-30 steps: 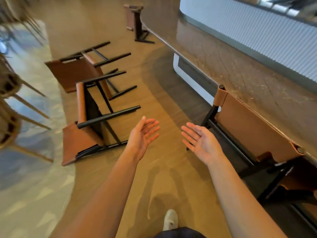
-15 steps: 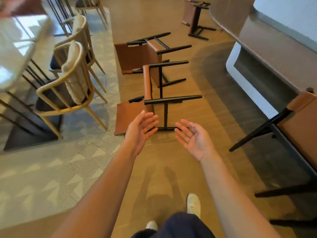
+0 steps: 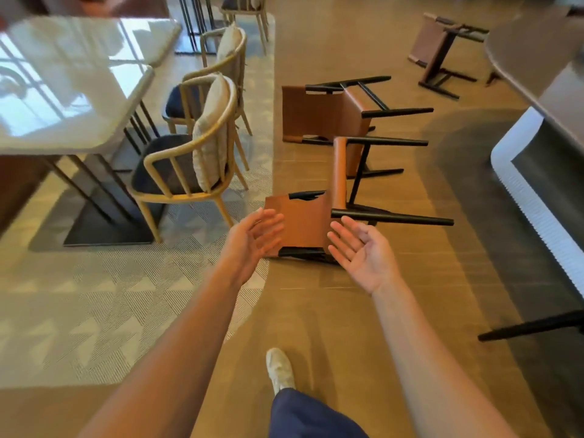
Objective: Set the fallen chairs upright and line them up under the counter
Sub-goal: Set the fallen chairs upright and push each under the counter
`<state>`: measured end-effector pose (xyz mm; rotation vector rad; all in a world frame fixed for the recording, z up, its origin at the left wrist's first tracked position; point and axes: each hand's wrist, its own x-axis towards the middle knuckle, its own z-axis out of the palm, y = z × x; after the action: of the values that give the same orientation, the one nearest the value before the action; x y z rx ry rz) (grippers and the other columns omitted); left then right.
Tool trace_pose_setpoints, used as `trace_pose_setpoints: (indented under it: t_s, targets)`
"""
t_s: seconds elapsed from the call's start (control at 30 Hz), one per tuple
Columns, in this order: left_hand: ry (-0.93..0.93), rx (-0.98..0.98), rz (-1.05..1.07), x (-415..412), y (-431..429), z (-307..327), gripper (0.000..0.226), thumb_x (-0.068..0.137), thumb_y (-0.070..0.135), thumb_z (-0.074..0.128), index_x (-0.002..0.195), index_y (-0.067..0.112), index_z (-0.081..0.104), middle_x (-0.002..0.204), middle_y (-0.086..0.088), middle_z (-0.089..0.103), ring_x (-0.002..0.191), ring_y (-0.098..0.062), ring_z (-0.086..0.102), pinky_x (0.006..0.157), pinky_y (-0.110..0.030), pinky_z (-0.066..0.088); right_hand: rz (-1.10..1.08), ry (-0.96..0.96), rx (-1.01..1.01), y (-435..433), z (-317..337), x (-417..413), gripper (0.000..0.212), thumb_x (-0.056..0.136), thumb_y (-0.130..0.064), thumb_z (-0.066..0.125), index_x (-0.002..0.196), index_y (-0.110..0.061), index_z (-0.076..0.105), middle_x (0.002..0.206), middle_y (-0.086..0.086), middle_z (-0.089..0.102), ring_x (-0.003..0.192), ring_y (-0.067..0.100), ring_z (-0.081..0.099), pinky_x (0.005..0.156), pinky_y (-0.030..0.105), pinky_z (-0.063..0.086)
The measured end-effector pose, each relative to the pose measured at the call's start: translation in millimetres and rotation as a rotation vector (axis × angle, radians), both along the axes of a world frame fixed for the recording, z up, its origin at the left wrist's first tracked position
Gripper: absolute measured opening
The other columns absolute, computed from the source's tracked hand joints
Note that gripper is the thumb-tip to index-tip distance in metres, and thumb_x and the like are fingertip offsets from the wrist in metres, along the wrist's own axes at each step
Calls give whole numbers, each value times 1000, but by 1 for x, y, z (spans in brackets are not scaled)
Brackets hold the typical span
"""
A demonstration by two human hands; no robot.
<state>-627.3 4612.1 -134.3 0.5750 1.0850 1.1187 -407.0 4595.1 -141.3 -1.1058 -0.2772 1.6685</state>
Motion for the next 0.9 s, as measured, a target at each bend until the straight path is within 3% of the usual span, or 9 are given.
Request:
trace_pose_setpoints:
  t_s: [0.5, 0.9]
  targets:
    - [-20, -74, -26, -94, 196, -17, 31, 96, 24, 49, 118, 6, 62, 113, -8, 71, 109, -24, 65, 94, -38, 50, -52, -58, -46, 189, -9, -91, 29, 97, -28, 49, 116, -15, 67, 112, 7, 72, 103, 21, 69, 92, 40, 52]
    - [164, -85, -396, -163, 325, -36, 31, 98, 20, 49, 125, 8, 58, 121, -11, 66, 111, -26, 63, 100, -42, 48, -310, -167, -133, 258, -40, -183, 25, 100, -27, 46, 112, -19, 66, 109, 3, 73, 108, 19, 65, 93, 38, 50]
